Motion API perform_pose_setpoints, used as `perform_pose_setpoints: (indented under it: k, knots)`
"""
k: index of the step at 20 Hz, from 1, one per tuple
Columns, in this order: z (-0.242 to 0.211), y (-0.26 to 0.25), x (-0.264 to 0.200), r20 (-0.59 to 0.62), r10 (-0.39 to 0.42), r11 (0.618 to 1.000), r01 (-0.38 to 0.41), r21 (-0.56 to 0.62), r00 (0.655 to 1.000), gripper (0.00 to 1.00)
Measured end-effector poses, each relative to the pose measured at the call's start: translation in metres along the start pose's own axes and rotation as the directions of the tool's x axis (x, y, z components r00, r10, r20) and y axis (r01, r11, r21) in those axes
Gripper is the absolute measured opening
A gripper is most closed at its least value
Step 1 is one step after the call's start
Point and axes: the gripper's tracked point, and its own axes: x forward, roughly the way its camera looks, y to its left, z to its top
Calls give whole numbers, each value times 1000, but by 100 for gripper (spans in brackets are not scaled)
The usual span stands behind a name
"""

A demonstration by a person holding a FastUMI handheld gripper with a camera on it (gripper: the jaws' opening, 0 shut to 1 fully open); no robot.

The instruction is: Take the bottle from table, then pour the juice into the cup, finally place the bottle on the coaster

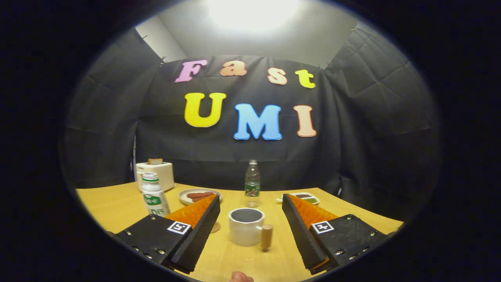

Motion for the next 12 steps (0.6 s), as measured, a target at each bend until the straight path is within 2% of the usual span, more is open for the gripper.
perform_pose_setpoints:
  k: [5, 8, 12]
  knots:
    - [-17, 76, 8, -29, 127, 992, -127, 20, 991, 97]
    - [-20, 117, 15, -12, 198, 978, -197, 71, 980, 96]
    - [-43, 151, 33, -62, 237, 971, -236, 28, 970, 97]
